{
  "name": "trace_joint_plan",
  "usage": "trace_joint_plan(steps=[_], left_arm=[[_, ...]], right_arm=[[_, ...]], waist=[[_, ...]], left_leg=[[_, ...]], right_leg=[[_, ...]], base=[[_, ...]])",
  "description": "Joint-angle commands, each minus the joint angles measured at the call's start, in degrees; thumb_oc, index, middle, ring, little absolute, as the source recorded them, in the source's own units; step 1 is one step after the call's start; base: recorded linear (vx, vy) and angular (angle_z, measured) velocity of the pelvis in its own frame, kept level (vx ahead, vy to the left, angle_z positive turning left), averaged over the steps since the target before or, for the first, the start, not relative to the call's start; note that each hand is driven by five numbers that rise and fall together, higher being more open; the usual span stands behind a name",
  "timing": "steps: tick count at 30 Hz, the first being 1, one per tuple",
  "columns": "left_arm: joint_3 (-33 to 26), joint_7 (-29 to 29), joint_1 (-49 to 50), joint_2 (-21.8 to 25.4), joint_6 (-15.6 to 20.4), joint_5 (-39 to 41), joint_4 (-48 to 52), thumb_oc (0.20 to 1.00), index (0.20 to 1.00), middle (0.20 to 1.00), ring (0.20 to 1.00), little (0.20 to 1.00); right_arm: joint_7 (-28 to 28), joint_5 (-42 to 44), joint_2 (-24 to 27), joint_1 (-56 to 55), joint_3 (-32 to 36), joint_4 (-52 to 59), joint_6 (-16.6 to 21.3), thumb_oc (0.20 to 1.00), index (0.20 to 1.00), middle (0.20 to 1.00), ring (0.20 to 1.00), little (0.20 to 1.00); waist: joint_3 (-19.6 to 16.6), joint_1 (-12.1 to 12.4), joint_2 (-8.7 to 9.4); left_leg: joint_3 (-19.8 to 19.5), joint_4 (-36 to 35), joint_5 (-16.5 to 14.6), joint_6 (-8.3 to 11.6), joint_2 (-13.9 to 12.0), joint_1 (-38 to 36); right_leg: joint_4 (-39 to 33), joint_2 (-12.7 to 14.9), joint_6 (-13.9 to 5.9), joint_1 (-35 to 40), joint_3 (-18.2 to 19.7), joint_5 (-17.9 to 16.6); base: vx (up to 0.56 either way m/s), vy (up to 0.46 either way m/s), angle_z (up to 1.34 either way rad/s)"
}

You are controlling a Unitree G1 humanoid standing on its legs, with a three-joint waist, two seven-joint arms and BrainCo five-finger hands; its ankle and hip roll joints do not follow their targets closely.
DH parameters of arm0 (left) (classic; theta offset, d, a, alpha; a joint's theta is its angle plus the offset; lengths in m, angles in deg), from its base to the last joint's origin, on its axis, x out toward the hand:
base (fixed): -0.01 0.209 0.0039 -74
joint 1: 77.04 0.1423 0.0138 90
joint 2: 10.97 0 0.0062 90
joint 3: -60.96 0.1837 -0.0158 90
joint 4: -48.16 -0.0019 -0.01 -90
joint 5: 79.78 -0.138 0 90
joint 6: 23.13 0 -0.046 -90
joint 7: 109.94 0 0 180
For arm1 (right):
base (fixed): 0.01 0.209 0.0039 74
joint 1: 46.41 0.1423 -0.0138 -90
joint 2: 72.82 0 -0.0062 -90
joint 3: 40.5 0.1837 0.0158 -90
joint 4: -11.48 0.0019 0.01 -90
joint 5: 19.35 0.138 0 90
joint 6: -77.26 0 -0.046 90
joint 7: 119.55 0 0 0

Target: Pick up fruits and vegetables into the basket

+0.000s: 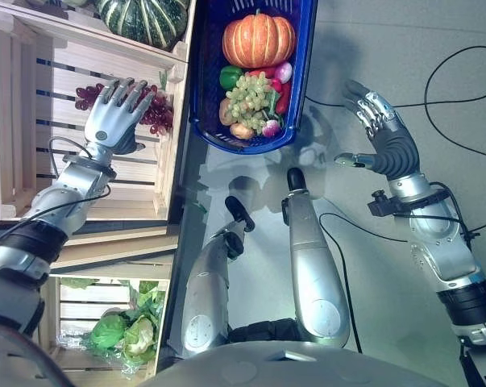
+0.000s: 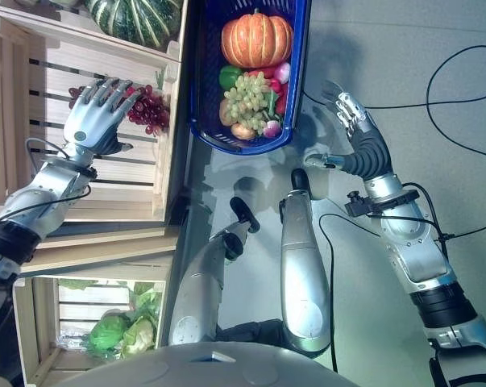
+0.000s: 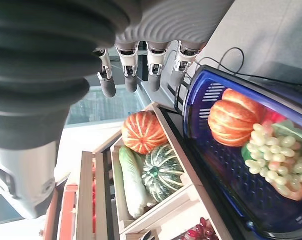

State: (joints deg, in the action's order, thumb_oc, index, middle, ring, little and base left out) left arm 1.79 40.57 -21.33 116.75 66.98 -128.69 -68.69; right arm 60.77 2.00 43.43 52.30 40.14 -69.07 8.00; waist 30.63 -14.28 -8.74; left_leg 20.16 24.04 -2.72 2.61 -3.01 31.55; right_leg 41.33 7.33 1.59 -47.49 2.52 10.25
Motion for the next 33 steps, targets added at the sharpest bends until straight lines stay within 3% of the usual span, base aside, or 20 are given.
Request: trace_joint_plan(steps=[1, 11, 33], left_arm=[[-2.00, -0.80, -0.37, 0.03, -3.04, 0.04, -3.60, 1.000, 1.000, 1.000, 1.000, 1.000], [-2.34, -6.88, -4.58, -1.22, -8.14, 0.61, -11.23, 1.000, 1.000, 1.000, 1.000, 1.000], [4.02, -2.50, -16.98, -4.68, -12.92, -0.86, -17.02, 1.000, 1.000, 1.000, 1.000, 1.000]], right_arm=[[0.19, 0.96, 0.60, 1.31, 0.98, 5.19, 1.51, 1.000, 1.000, 1.000, 1.000, 1.000], [-2.24, -0.23, -0.42, 3.81, 0.44, 4.48, 0.38, 1.000, 1.000, 1.000, 1.000, 1.000], [-5.10, 0.48, -1.28, 7.65, -0.54, 2.14, -0.19, 1.000, 1.000, 1.000, 1.000, 1.000]], waist=[[-0.83, -2.75, -1.76], [-0.83, -2.46, -0.78], [-0.83, -3.15, 0.20]], left_leg=[[-0.26, 7.29, -6.21, -1.80, 1.97, 4.85], [-0.36, 10.95, -7.06, -2.21, 0.94, 10.85], [-1.43, 15.14, -8.11, -2.11, -0.20, 19.98]], right_leg=[[-0.72, -2.64, -3.56, -0.35, -0.95, 1.70], [1.68, -3.06, -3.80, -6.12, -0.34, 0.99], [6.19, -3.69, -4.03, -15.79, 1.17, 0.98]], base=[[0.00, 0.000, 0.00], [0.01, 0.004, -0.01], [0.02, 0.006, -0.02]])
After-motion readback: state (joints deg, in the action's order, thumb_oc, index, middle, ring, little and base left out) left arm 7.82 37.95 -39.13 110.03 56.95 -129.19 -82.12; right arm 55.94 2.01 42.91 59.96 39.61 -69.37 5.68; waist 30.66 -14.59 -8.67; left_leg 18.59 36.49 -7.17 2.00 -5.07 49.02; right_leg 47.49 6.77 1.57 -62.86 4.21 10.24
